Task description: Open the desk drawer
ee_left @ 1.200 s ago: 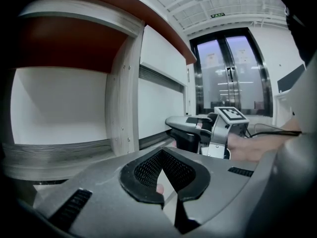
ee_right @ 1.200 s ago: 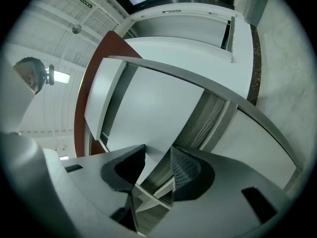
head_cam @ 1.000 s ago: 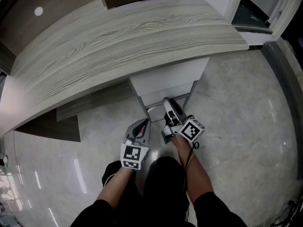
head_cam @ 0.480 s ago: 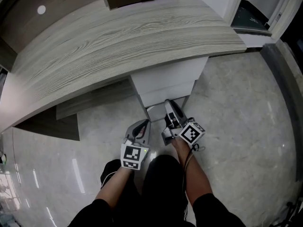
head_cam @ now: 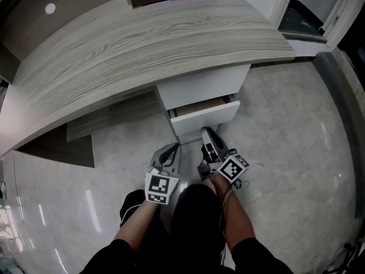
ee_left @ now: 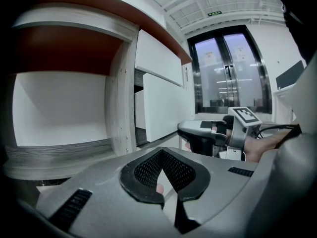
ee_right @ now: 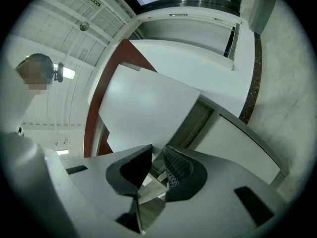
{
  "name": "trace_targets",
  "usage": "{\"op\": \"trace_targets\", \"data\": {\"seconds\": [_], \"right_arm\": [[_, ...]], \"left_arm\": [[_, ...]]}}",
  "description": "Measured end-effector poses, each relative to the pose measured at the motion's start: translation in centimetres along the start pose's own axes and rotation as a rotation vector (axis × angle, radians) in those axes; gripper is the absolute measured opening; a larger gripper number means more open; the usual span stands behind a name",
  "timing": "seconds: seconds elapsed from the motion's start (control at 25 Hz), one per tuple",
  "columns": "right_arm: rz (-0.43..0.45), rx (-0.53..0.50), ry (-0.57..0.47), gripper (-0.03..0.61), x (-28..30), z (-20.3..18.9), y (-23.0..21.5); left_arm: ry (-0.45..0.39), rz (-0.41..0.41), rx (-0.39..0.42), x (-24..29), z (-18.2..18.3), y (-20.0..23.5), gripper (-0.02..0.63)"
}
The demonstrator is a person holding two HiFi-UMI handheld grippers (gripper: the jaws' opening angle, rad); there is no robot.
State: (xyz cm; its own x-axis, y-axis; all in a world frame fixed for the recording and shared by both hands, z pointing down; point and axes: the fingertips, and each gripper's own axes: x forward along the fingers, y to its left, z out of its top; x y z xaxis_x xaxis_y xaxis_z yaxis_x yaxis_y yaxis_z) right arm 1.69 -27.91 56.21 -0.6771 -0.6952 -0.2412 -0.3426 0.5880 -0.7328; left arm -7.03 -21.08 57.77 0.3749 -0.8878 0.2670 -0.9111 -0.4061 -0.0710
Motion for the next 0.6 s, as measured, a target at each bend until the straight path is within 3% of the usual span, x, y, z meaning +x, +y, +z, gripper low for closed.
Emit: {"op": "trace_targets", "data": {"seconds": [0.6], "right_arm": [[-0.008,-0.056,0.02,0.066,-3.1,-0.5,1.4]], "left_arm": [[0.003,-0.021,-0.011,-1.0,-0.7,-1.1,0.003]]}}
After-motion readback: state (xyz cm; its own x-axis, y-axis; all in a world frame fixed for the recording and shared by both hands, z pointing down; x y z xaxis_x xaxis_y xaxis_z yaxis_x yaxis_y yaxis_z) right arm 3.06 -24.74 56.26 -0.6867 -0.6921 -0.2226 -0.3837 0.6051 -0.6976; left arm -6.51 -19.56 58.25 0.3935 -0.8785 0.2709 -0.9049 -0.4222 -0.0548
